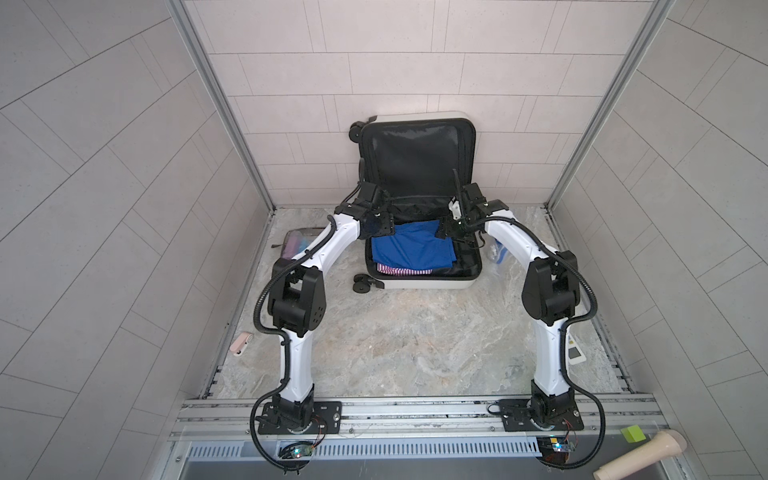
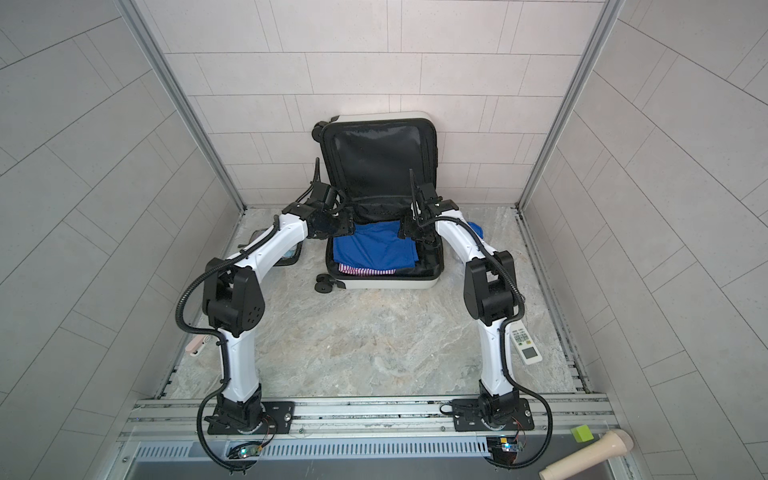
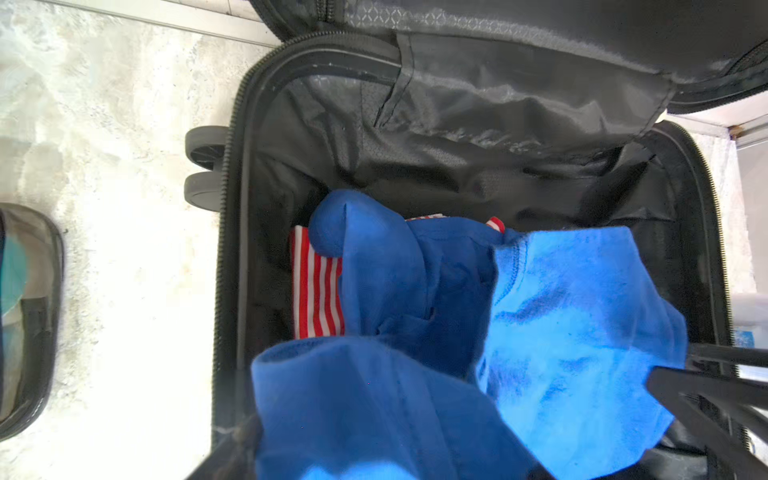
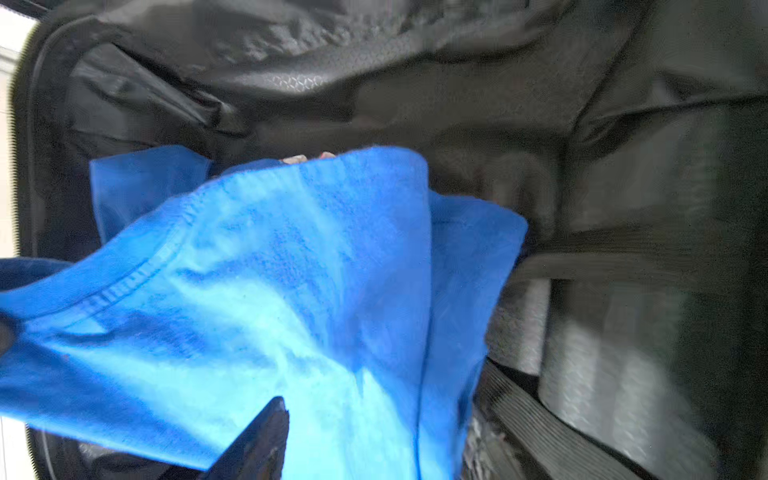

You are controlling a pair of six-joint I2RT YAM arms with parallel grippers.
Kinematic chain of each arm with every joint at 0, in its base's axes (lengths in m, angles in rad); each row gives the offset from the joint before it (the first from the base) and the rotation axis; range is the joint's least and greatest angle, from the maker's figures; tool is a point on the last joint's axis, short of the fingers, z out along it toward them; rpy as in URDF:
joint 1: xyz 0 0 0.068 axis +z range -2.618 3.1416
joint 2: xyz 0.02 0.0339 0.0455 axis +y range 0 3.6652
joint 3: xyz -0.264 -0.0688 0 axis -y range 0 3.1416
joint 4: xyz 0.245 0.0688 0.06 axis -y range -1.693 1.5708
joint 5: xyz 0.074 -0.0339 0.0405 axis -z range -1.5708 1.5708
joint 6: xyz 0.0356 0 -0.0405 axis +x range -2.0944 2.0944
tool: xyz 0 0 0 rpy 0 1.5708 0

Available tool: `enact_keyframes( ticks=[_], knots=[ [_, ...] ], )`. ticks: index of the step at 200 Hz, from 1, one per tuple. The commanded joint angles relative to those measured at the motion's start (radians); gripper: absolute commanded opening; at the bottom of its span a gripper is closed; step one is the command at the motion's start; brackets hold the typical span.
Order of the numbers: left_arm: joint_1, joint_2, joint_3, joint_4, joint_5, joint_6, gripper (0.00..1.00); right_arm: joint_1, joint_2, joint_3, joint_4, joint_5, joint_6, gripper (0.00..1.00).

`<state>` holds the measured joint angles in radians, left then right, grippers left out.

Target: Pack the luggage

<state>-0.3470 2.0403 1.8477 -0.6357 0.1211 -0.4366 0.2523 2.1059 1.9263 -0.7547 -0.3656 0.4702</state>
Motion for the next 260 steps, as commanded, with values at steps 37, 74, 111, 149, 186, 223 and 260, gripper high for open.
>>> enact_keyframes(
  ticks=[37,74,111,149,186,223,260],
  knots=[
    [0.006,0.036,0.086,-0.041,0.015,-0.01,0.76,-0.007,-0.127,0.019,-0.06,0.069,-0.034,0.71],
    [0.006,0.088,0.126,-0.036,0.019,-0.021,0.76,-0.002,-0.168,-0.005,-0.041,0.053,-0.025,0.69],
    [0.007,0.132,0.176,-0.053,0.01,-0.026,0.76,0.055,-0.157,-0.003,-0.003,0.015,-0.001,0.57],
    [0.007,0.141,0.186,-0.058,0.009,-0.027,0.76,0.12,-0.08,0.016,0.07,-0.026,0.063,0.43],
    [0.007,0.153,0.212,-0.064,0.018,-0.027,0.76,0.144,0.029,0.076,0.093,-0.039,0.108,0.37],
    [0.007,0.166,0.232,-0.077,0.019,-0.021,0.76,0.133,0.094,0.079,0.125,-0.024,0.149,0.34],
    [0.013,0.169,0.261,-0.1,0.02,-0.01,0.77,0.121,0.156,0.082,0.126,-0.01,0.17,0.32]
  ],
)
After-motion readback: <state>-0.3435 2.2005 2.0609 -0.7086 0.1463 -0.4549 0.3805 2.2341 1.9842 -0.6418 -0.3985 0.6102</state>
